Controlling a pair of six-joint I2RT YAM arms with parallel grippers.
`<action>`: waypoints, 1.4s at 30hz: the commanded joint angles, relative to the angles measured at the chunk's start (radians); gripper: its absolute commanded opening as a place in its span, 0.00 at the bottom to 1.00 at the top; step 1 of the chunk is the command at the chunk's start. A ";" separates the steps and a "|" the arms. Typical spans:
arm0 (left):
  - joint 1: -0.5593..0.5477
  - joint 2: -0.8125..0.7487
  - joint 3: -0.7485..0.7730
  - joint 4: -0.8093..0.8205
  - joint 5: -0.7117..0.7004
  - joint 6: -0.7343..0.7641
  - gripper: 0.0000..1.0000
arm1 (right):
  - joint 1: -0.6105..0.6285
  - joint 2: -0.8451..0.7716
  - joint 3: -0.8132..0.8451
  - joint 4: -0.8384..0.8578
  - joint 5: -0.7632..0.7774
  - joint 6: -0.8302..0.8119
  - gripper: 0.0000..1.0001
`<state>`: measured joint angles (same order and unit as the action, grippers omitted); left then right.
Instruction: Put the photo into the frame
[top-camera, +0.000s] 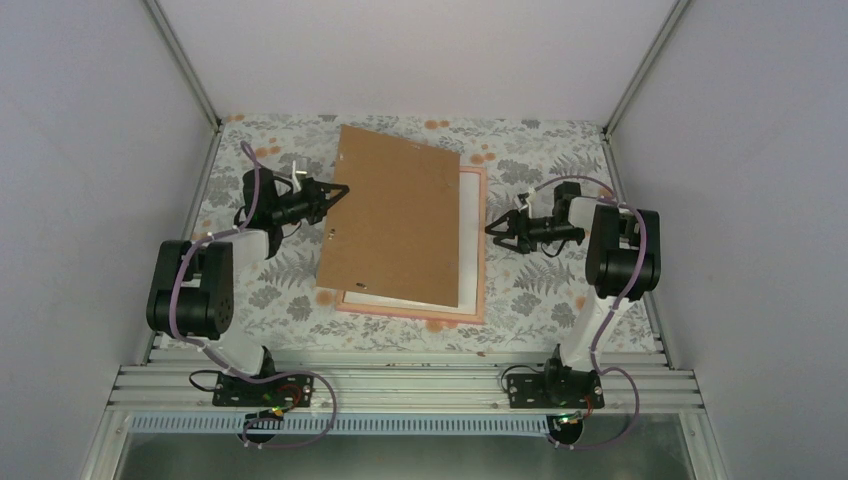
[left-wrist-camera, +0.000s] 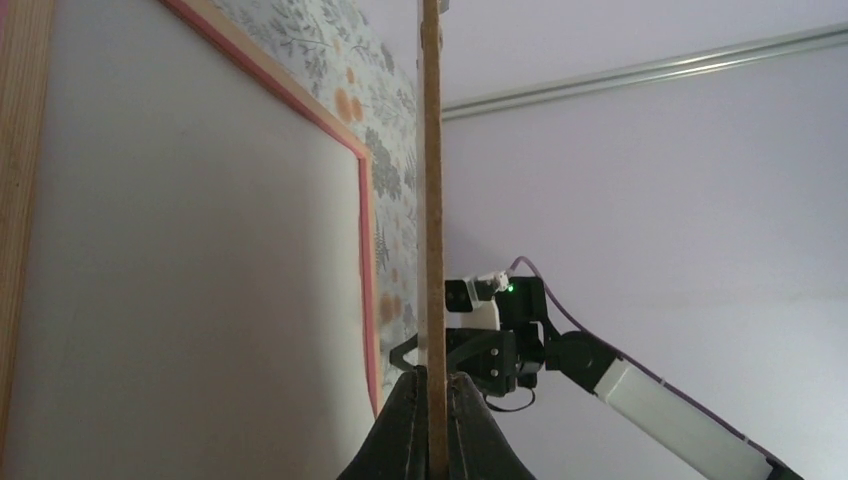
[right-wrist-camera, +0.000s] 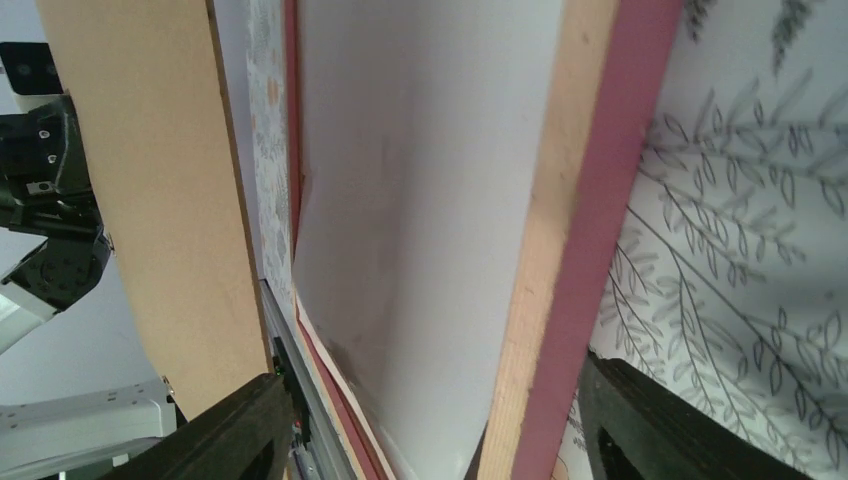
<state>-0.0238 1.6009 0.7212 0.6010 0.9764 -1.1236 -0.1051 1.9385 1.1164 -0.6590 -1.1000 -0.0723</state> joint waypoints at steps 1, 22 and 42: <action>-0.032 0.041 0.020 0.138 -0.021 -0.066 0.02 | 0.002 -0.010 -0.028 0.015 0.015 0.012 0.67; -0.120 0.252 0.134 0.119 -0.046 0.036 0.02 | 0.003 0.070 -0.014 0.009 0.032 0.015 0.52; -0.198 0.279 0.266 -0.292 -0.170 0.257 0.08 | 0.008 0.114 -0.023 0.025 0.016 0.019 0.46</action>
<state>-0.1905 1.9053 0.9230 0.4957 0.8604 -0.9974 -0.1051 2.0331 1.0912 -0.6476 -1.0901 -0.0578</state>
